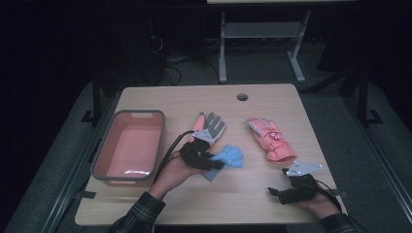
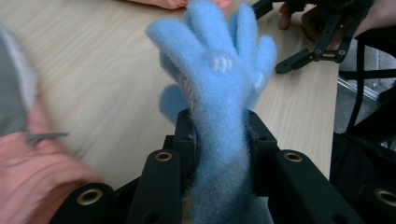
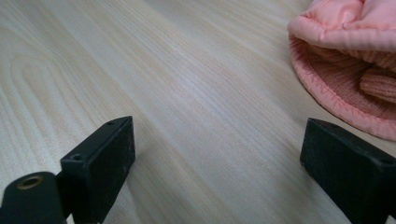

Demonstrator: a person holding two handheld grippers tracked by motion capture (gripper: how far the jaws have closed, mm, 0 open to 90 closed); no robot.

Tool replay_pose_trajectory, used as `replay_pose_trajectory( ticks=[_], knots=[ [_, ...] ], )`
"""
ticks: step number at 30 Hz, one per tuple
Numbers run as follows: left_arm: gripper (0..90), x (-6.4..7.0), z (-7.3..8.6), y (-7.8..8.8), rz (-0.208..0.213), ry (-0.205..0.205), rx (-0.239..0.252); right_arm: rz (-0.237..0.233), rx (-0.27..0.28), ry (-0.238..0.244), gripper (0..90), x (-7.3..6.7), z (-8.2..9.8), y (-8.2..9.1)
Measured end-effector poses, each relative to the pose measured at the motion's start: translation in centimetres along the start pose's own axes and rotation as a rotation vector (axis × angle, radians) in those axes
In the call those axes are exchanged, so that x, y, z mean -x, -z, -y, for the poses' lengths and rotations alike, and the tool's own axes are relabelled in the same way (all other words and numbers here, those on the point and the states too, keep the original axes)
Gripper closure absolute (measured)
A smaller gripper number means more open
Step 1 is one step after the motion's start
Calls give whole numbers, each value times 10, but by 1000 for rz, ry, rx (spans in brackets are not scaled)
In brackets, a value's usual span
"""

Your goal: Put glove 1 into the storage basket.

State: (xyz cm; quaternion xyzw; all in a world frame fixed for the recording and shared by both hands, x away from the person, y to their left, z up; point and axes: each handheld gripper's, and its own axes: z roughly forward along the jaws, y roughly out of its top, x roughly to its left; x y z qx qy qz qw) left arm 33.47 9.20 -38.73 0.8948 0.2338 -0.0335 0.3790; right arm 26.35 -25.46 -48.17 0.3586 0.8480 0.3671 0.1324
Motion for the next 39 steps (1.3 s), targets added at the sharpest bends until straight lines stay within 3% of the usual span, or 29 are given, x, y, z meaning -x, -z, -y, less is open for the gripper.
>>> replay_pose_trajectory(
  ticks=[14,20,29,39],
  knots=[
    [710,-19,6,38,-75,45,42,0,0,0,97,0,0,0],
    [710,-27,10,53,-134,61,41,0,0,-1,97,0,0,0],
    [710,-39,18,74,-178,82,57,0,0,-1,97,0,0,0],
    [711,-53,28,101,-255,115,68,-1,-1,3,95,0,0,0]
  ],
)
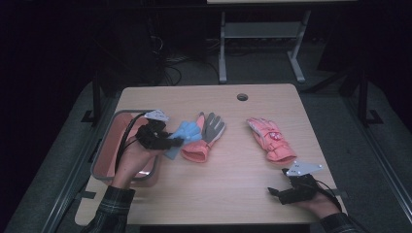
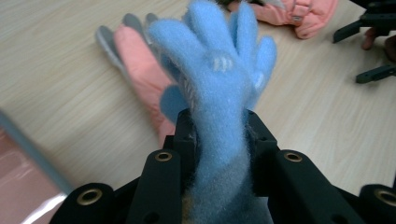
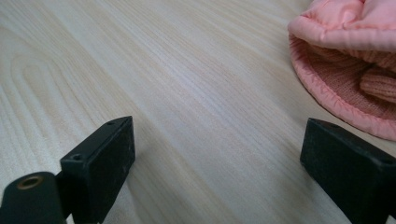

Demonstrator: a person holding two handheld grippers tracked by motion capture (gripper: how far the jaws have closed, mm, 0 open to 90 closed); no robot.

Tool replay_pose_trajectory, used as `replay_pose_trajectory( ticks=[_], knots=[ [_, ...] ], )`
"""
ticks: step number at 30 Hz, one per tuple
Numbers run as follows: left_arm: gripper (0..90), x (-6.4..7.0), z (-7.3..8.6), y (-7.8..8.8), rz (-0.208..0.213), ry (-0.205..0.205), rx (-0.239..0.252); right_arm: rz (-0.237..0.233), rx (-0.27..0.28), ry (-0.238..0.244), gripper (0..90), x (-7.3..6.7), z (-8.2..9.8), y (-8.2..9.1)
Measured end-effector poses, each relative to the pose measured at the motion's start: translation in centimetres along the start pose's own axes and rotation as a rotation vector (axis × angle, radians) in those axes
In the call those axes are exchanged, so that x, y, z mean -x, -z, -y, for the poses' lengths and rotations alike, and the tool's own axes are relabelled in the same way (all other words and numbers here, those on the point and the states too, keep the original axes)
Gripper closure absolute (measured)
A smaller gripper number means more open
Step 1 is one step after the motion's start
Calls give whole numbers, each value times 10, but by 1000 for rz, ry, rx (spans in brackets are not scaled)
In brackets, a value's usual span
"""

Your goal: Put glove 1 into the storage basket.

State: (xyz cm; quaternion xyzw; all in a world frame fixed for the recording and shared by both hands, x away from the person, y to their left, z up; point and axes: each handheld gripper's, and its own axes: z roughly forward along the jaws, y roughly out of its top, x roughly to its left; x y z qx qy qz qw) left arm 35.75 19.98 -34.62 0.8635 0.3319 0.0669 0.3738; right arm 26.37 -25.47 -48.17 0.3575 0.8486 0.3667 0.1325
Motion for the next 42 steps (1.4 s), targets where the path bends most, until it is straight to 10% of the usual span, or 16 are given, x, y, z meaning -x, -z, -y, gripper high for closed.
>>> replay_pose_trajectory(
  ticks=[23,42],
  knots=[
    [713,-65,37,41,-168,161,30,-4,-4,2,81,0,-2,-2],
    [711,-112,70,14,-228,272,-62,-3,-4,2,81,0,-2,-2]
  ],
)
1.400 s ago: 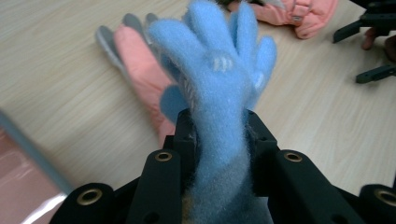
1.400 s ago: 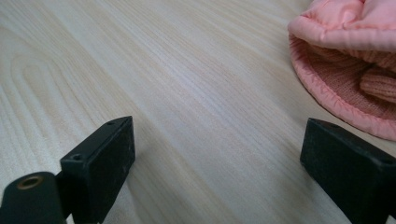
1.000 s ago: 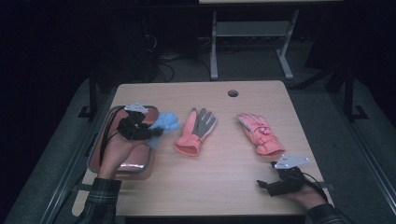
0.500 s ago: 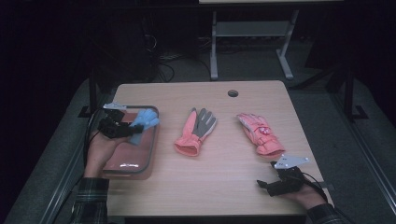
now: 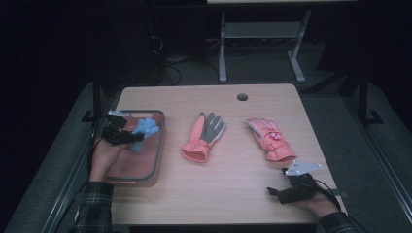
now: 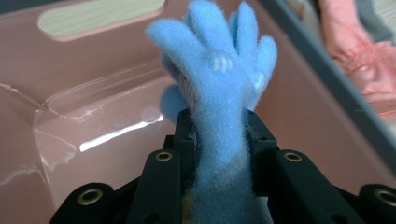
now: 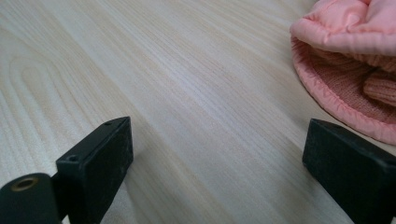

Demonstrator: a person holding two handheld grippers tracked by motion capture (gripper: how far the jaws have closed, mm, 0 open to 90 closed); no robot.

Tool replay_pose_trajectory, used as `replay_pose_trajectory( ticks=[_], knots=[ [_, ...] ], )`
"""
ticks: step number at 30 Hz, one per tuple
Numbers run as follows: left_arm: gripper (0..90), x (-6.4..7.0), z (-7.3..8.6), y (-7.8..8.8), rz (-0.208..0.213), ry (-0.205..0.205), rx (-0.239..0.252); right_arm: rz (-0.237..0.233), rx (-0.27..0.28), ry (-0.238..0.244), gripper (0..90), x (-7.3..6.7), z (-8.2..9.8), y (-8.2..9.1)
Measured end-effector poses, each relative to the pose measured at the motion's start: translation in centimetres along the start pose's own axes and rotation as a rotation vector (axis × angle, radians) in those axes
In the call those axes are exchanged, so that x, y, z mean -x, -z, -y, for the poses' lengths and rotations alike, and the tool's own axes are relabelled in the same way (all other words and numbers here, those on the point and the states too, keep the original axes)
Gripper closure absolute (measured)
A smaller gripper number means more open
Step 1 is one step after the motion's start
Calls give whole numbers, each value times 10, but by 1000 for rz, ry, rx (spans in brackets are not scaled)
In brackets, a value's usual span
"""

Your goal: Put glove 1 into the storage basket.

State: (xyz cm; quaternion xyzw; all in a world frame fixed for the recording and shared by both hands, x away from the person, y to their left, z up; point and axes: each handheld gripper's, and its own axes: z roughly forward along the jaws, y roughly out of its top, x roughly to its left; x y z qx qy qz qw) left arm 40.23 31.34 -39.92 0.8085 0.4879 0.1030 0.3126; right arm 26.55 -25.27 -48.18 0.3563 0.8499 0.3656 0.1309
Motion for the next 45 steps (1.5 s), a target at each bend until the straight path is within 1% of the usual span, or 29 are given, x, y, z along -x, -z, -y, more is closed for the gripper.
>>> replay_pose_trajectory(
  ticks=[2,5,7,9,10,12,13,15,16,18,19,20,21,22,23,25,26,29,30,31,33,34,35,36,39,40,44,45],
  knots=[
    [708,-3,1,-7,5,8,-9,0,0,0,81,0,0,0],
    [706,-7,4,-15,-2,21,-38,0,0,0,81,0,0,0],
    [703,-9,5,-17,-5,26,-49,1,0,0,81,0,0,0],
    [699,-10,7,-21,0,33,-49,1,0,0,81,0,0,0],
    [696,-12,8,-24,13,36,-61,1,0,0,81,0,0,0],
    [687,-13,9,-28,16,43,-86,1,0,-1,81,0,0,0],
    [679,-13,10,-30,6,37,-102,1,0,-1,81,0,0,0],
    [661,-14,11,-31,18,43,-107,1,0,0,81,0,0,0],
    [636,-14,11,-32,20,44,-107,1,0,0,81,0,0,0],
    [592,-14,12,-33,6,37,-116,1,0,0,81,0,0,0],
    [547,-14,12,-33,3,42,-113,1,0,-1,81,0,0,0],
    [496,-15,11,-32,-1,55,-104,1,0,1,81,0,0,0],
    [451,-15,11,-32,-1,55,-104,1,0,0,81,0,0,0],
    [397,-15,11,-29,-5,63,-84,1,0,0,81,0,0,0],
    [358,-15,11,-27,-8,55,-76,1,0,-1,81,0,0,0],
    [295,-13,10,-24,-31,50,-49,1,0,0,81,0,0,0],
    [271,-12,9,-21,-36,45,-37,1,0,0,81,0,0,0],
    [244,-7,5,-14,-36,34,-11,1,0,-1,81,0,0,0],
    [243,-7,5,-14,-36,34,-11,1,0,-1,81,0,0,0],
    [242,-4,3,-9,-28,21,7,1,0,0,81,0,0,0],
    [240,-1,2,-4,-7,19,37,1,0,0,81,0,0,0],
    [233,1,1,-2,5,21,44,1,0,0,81,0,0,0],
    [220,1,1,-2,5,21,44,1,0,0,81,0,0,0],
    [201,6,-1,2,13,-3,47,1,0,-1,81,0,0,0],
    [177,14,-4,6,48,-20,59,1,0,0,81,0,0,0],
    [171,17,-5,8,54,-30,64,1,0,0,81,0,0,0],
    [152,36,-11,14,85,-67,86,1,0,0,81,0,0,0],
    [153,43,-12,15,96,-81,90,1,0,0,81,0,0,0]
  ],
)
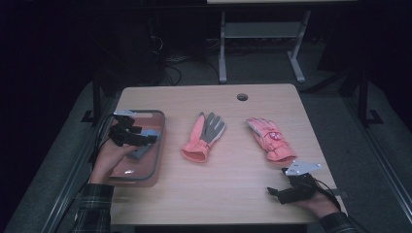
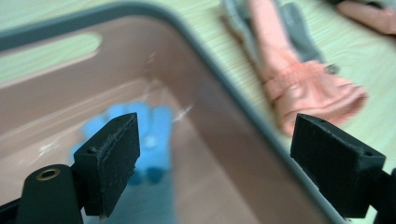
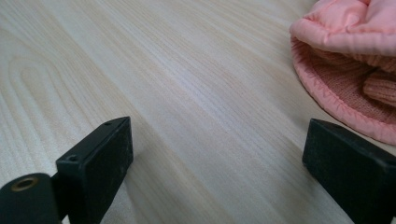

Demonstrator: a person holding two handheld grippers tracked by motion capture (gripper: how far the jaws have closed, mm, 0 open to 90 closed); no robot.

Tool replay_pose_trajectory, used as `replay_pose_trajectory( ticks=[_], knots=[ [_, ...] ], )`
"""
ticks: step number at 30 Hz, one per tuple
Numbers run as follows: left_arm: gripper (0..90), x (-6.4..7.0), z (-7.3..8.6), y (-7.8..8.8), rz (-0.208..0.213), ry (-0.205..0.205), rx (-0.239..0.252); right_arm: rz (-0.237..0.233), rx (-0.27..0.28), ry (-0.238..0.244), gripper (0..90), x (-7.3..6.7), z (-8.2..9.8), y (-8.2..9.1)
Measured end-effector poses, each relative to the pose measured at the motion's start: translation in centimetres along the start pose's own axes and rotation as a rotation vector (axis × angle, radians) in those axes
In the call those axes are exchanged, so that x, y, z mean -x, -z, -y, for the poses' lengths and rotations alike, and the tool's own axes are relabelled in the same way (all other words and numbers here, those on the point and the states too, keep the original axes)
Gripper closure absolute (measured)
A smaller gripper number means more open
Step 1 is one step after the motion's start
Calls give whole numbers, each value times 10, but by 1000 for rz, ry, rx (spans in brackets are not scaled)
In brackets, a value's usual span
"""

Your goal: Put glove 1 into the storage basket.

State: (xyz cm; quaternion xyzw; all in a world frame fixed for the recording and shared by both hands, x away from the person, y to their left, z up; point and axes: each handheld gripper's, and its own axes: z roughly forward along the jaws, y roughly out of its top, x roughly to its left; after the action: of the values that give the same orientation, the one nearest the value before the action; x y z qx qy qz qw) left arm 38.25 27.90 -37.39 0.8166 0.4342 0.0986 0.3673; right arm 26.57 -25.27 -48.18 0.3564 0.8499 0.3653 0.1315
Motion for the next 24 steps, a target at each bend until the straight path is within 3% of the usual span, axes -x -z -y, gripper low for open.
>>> replay_pose_trajectory(
  ticks=[9,12,18,24],
  knots=[
    [150,47,-10,-5,71,-92,26,0,0,-1,81,0,0,0],
    [206,61,-15,-13,89,-118,37,0,1,-1,81,0,0,0],
    [404,82,-25,-37,108,-148,16,0,0,-1,81,0,0,0],
    [704,97,-37,-55,125,-183,-3,0,0,-2,81,0,0,0]
  ],
)
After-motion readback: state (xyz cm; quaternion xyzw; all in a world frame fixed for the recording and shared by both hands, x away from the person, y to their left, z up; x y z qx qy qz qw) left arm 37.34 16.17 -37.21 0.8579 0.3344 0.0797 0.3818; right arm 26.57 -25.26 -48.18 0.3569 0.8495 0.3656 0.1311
